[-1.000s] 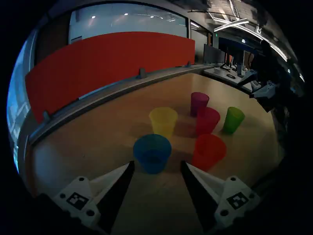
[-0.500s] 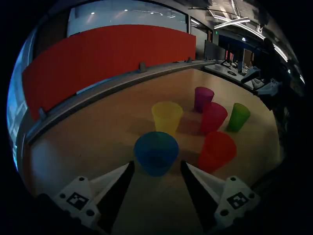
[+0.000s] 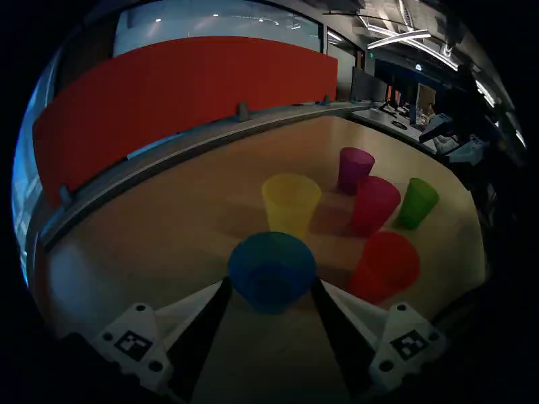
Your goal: Pour water
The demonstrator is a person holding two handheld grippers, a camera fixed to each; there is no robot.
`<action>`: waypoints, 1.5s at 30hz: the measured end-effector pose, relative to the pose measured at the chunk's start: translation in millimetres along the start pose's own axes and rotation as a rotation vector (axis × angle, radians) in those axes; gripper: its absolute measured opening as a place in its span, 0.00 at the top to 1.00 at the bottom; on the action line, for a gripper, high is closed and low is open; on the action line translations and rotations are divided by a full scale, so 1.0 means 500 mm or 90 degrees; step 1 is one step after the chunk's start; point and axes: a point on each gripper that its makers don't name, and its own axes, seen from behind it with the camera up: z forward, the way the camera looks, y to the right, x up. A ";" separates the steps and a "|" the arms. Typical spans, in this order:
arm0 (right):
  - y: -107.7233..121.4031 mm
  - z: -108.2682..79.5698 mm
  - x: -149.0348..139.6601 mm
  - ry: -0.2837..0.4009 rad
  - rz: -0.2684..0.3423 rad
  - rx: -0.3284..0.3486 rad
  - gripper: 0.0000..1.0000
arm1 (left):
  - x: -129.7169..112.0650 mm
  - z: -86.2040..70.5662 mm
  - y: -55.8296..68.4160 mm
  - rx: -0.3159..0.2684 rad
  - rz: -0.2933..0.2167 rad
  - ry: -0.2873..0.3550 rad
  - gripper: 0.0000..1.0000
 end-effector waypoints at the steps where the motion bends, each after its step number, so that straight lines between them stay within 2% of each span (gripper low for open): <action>1: 0.000 0.001 0.000 0.000 0.000 0.000 0.00 | 0.002 0.003 -0.001 -0.001 0.000 0.000 0.14; 20: 0.004 0.012 -0.008 -0.007 0.006 0.002 0.00 | 0.021 0.043 -0.016 -0.011 0.003 -0.009 0.13; 33: 0.008 0.015 -0.014 -0.010 0.011 0.000 0.00 | 0.027 0.060 -0.022 -0.011 0.019 -0.022 0.13; 45: 0.012 0.016 -0.024 -0.013 0.016 0.000 0.00 | 0.033 0.076 -0.027 -0.013 0.014 -0.026 0.13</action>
